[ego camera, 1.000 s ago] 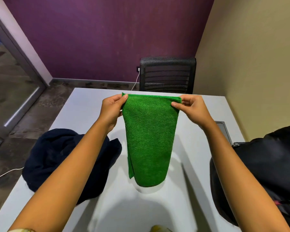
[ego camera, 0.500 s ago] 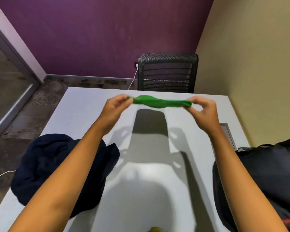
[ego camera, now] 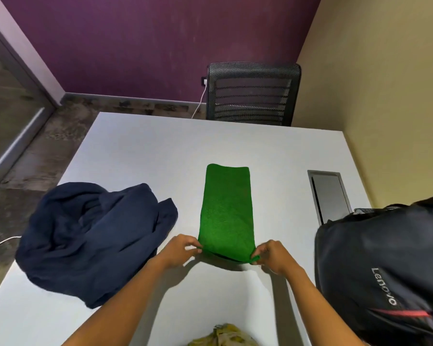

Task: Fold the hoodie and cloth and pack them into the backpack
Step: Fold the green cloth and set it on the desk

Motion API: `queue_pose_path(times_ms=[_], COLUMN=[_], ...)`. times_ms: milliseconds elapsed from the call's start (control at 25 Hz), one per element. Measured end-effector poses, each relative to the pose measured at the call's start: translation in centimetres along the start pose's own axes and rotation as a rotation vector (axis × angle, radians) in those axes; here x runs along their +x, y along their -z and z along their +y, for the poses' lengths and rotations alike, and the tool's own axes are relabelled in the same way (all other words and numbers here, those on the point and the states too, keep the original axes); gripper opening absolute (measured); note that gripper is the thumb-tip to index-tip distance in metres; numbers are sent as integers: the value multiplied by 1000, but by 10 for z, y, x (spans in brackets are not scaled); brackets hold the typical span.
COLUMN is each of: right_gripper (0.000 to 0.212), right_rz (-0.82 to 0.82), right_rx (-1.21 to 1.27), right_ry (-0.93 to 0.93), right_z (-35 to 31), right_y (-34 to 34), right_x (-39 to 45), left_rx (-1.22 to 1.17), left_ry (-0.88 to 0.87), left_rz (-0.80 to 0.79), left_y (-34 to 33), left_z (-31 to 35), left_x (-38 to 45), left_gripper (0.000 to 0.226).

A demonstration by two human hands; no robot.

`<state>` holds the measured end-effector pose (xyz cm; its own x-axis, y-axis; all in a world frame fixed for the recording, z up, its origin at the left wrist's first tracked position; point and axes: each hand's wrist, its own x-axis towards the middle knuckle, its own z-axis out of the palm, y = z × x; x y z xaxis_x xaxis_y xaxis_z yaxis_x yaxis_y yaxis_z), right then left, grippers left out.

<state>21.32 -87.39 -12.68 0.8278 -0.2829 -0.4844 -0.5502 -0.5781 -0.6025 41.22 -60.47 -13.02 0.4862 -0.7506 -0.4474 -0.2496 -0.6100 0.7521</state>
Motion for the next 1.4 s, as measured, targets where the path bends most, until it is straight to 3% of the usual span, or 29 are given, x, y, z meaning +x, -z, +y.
queue_pose_path(times_ms=[120,240,440,560,680,800,880,1040,1200,1280,1400], right_gripper=[44,28,18,30,26,15,35,41,31,34,14], right_rz=[-82,-240,-505,-652,-408,-7,119,151,109,105,132], right_rx=[-21,-40,-172,-126,-22,203,296,534,512,553,781], right_ry=[-82,-200,-314,-311,-329,-385,-428,-548,-545,-531,-522], right_z=[6,-2,-11,-5,-4,-5,-9,-21,-13,-12,-24], right_y=[-4,-5,-14,-18,-14,-15,-18,-25,-33,-29,-10], right_x=[-5,-14,-23,-21,-17,-8,0,15,29,32,35], left_rx=[93,9,27,121,-7,-135,-224,-392,-487,-518,-689], left_ry=[33,90,245,330,347,351,472,653,698,694,693], left_rz=[-118,-302,-550,-620,-416,63,277,270,251,235,251], left_y=[-6,-10,-20,-25,-27,-30,-33,-45,-55,-52,-35], left_z=[-10,-13,-12,-10,-3,5,11,22,22,22,32], left_x=[-7,-16,-30,-33,-26,-6,7,29,39,42,48], left_gripper=[16,6,11,15,6,4,19,31,36,28,12])
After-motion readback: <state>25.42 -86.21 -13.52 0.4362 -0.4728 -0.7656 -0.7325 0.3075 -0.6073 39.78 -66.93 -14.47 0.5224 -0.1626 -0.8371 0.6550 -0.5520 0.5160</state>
